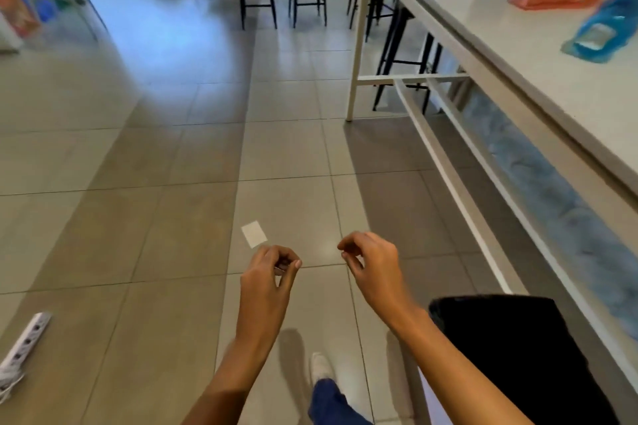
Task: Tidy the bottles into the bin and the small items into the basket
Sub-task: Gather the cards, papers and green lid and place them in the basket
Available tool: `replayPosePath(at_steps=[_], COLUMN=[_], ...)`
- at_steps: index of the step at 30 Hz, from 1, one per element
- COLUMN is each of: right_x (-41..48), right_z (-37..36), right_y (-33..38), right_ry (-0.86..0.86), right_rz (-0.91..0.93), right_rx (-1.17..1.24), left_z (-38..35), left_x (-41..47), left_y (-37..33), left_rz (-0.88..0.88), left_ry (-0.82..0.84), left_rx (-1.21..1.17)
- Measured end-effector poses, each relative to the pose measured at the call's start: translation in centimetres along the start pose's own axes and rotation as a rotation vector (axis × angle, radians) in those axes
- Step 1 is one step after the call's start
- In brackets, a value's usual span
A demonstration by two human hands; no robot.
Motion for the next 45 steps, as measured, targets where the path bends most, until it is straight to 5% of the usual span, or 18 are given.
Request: replayPosePath(at_steps=[12, 25, 34, 45], right_x=[22.4, 42.6, 48.9, 47.2], right_z=[-11.3, -29.6, -47.6, -72.8], right_y=[-1.2, -5.2, -17.5, -39.1], right_ry=[0.205, 0.350, 0.621, 0.753], right_rz=[0.005, -0.196, -0.484, -0.487], right_rx=[0.045, 0.022, -0.102, -0.308], left_z=[1.0, -2.0, -14.6, -35.5], left_x=[20.3, 39.2, 45.0, 45.0], left_y=[10.9, 30.7, 48.1, 73.6], left_rz=[0.164, 0.385, 0.557, 0.641], left_ry=[-0.093, 0.056, 0.319, 0.495], left_rx=[0.159, 0.265, 0.326, 0.470])
Point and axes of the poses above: each hand's wrist, its own x-axis towards the middle knuckle, its own z-axis out of the back of the hand, y = z × x, the point moved 4 cm from there along x, towards the middle knuckle, and after that the axes turned 8 degrees about x, right-handed, at the moved point
